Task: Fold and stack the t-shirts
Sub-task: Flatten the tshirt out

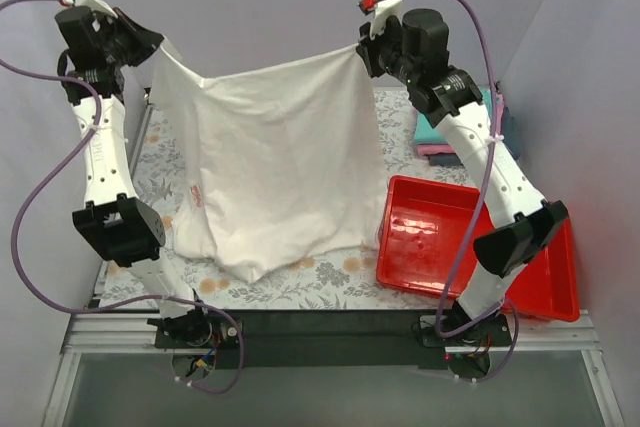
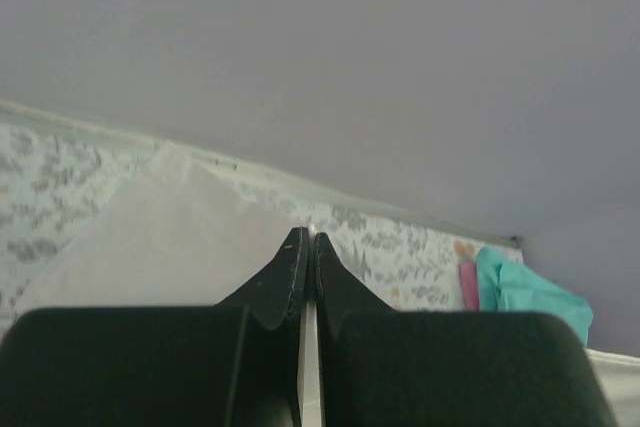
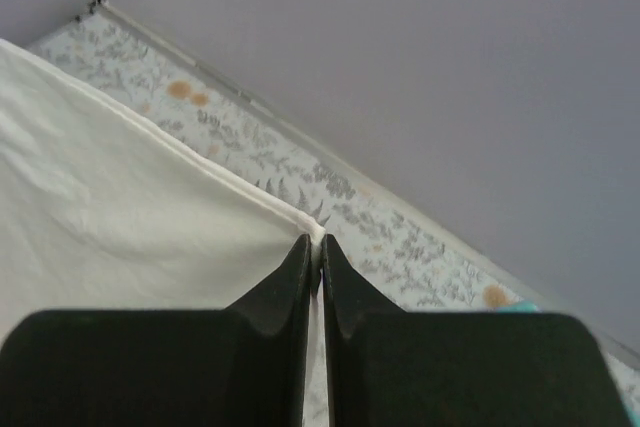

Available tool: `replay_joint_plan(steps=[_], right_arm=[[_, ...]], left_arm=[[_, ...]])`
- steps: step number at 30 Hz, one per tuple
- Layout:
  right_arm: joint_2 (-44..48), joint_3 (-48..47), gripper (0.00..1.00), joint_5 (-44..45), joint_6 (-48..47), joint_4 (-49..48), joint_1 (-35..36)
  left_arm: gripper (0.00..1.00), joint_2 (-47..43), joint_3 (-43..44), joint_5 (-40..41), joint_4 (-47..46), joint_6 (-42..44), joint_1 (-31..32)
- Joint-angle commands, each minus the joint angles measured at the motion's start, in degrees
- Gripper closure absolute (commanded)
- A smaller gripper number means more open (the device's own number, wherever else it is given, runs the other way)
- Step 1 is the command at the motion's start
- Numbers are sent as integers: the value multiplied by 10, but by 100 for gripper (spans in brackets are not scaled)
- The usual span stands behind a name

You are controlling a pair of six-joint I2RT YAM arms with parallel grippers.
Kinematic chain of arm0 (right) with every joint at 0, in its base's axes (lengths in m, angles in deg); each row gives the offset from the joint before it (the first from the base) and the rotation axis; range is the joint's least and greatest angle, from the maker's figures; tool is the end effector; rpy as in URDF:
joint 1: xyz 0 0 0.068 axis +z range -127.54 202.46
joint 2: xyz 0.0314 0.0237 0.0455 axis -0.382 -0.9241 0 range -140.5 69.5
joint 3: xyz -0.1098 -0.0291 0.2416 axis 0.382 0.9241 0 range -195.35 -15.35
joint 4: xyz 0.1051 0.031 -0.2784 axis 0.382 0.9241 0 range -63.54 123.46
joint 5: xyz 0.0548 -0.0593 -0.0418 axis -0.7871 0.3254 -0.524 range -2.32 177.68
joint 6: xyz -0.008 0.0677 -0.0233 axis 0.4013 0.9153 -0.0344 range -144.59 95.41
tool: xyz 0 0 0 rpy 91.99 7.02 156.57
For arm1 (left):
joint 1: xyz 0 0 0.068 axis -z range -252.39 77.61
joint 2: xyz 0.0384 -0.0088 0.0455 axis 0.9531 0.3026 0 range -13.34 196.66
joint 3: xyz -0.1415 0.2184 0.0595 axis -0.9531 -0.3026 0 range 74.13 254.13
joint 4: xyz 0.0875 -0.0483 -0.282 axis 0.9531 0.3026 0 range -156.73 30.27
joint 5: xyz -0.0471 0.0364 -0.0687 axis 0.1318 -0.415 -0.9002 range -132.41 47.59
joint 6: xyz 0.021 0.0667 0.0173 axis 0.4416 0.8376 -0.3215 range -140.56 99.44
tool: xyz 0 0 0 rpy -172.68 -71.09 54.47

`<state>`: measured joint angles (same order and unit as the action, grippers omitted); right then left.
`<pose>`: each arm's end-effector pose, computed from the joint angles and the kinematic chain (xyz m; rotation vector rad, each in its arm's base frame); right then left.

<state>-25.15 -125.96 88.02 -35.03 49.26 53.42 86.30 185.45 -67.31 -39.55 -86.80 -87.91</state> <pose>0.3697 0.2214 0.4906 -0.5956 1.5893 0.2633 0.4436 0.0973 0.4501 -1.0088 1.6562 -1.0046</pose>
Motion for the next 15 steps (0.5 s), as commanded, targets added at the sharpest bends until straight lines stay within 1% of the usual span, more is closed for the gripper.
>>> replay_joint_plan(steps=[1, 2, 3, 4, 5, 6, 7, 8, 9, 12, 13, 14, 15], right_arm=[[-39, -147, 99, -24, 2, -65, -27], [-53, -175, 99, -31, 2, -65, -29], [-71, -216, 99, -35, 2, -65, -34], [-76, -233, 99, -39, 2, -66, -35], [-77, -239, 99, -45, -1, -77, -35], [-66, -225, 99, -49, -4, -87, -35], [-56, -206, 99, -53, -5, -101, -36], [-41, -184, 99, -65, -6, -115, -35], [-11, -126, 99, -70, -8, -145, -36], [31, -42, 99, -96, -14, -183, -35], [56, 18, 99, -102, -15, -190, -35], [68, 47, 99, -111, -17, -204, -36], [81, 73, 99, -116, -18, -209, -35]], left_arm=[[100, 11, 231, 4, -17, 18, 0], [100, 41, 282, 13, -8, 21, 0], [100, 50, 331, 13, -4, 28, -3], [100, 51, 332, 11, -16, 31, -3], [100, 29, 314, 15, -36, 34, -4], [100, 10, 290, 16, -88, 42, -4], [100, -10, 260, 17, -115, 48, -3], [100, -48, 219, 17, -135, 53, -4], [100, -65, 200, 21, -163, 60, -3], [100, -131, 132, 14, -176, 80, -4], [100, -150, 103, 0, -180, 82, -4], [100, -196, 60, -1, -186, 83, -4], [100, -224, -37, 2, -200, 83, -3]])
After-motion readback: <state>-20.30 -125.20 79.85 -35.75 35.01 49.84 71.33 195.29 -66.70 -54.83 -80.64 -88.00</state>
